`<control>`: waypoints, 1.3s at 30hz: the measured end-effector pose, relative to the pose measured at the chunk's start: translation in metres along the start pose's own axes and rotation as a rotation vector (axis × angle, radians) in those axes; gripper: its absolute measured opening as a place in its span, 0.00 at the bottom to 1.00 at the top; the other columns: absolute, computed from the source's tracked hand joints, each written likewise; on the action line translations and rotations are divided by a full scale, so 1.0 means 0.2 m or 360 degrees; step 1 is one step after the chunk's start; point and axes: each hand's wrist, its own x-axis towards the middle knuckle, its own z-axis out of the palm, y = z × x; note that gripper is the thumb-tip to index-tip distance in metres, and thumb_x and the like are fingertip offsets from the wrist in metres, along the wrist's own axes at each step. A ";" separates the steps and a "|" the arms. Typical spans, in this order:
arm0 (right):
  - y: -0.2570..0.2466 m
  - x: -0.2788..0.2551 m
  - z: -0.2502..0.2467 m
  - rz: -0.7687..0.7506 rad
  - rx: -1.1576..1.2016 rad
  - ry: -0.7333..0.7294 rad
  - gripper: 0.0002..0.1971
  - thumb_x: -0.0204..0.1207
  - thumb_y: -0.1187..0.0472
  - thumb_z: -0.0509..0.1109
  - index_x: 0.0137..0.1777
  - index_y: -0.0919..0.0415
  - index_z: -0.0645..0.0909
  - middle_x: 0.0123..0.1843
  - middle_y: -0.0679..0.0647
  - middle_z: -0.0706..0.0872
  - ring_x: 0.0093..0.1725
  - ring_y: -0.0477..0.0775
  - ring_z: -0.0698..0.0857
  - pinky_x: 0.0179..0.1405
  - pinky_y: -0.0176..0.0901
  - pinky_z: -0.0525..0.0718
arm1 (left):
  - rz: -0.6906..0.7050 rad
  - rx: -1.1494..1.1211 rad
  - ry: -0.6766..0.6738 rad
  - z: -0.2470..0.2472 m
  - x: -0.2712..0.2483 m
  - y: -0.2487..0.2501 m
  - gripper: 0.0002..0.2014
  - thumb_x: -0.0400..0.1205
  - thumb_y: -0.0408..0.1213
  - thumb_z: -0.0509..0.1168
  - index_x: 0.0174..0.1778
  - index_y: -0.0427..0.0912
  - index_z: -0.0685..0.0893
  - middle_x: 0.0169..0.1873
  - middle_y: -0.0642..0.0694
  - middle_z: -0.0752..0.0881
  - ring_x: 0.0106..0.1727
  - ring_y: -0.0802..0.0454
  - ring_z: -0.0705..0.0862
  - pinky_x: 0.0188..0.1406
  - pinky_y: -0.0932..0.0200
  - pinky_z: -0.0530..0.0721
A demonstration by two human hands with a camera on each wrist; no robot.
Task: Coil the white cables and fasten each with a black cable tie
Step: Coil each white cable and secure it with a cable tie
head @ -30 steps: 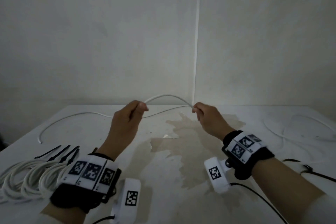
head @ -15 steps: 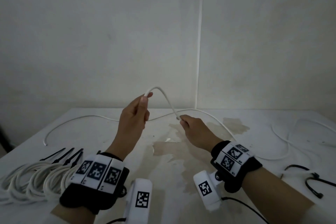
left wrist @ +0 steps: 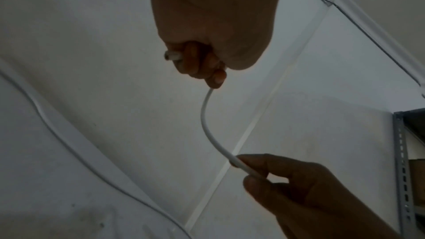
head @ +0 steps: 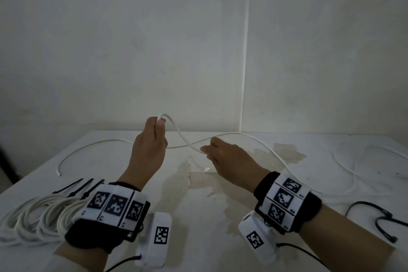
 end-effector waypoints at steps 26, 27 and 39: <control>-0.16 0.06 -0.09 -0.0515 -0.0045 0.0582 0.14 0.76 0.53 0.58 0.37 0.54 0.84 0.32 0.48 0.82 0.25 0.51 0.79 0.16 0.34 0.65 | 0.0009 -0.0096 -0.0272 -0.05 -0.03 -0.09 0.10 0.85 0.32 0.55 0.45 0.46 0.82 0.28 0.53 0.78 0.26 0.64 0.74 0.27 0.70 0.69; -0.17 0.08 -0.10 -0.0518 -0.0011 0.0601 0.15 0.76 0.52 0.58 0.38 0.55 0.85 0.33 0.49 0.82 0.26 0.52 0.79 0.16 0.34 0.66 | -0.0012 -0.0130 -0.0311 -0.04 -0.05 -0.07 0.11 0.84 0.32 0.56 0.43 0.45 0.83 0.28 0.55 0.78 0.25 0.67 0.75 0.27 0.72 0.70; -0.15 0.13 -0.21 0.0047 0.0943 0.0125 0.13 0.81 0.54 0.62 0.51 0.60 0.86 0.46 0.50 0.79 0.46 0.50 0.79 0.47 0.42 0.75 | -0.0263 -0.0530 -0.0526 -0.05 -0.10 0.06 0.20 0.81 0.51 0.56 0.35 0.42 0.84 0.22 0.60 0.78 0.28 0.58 0.70 0.32 0.60 0.65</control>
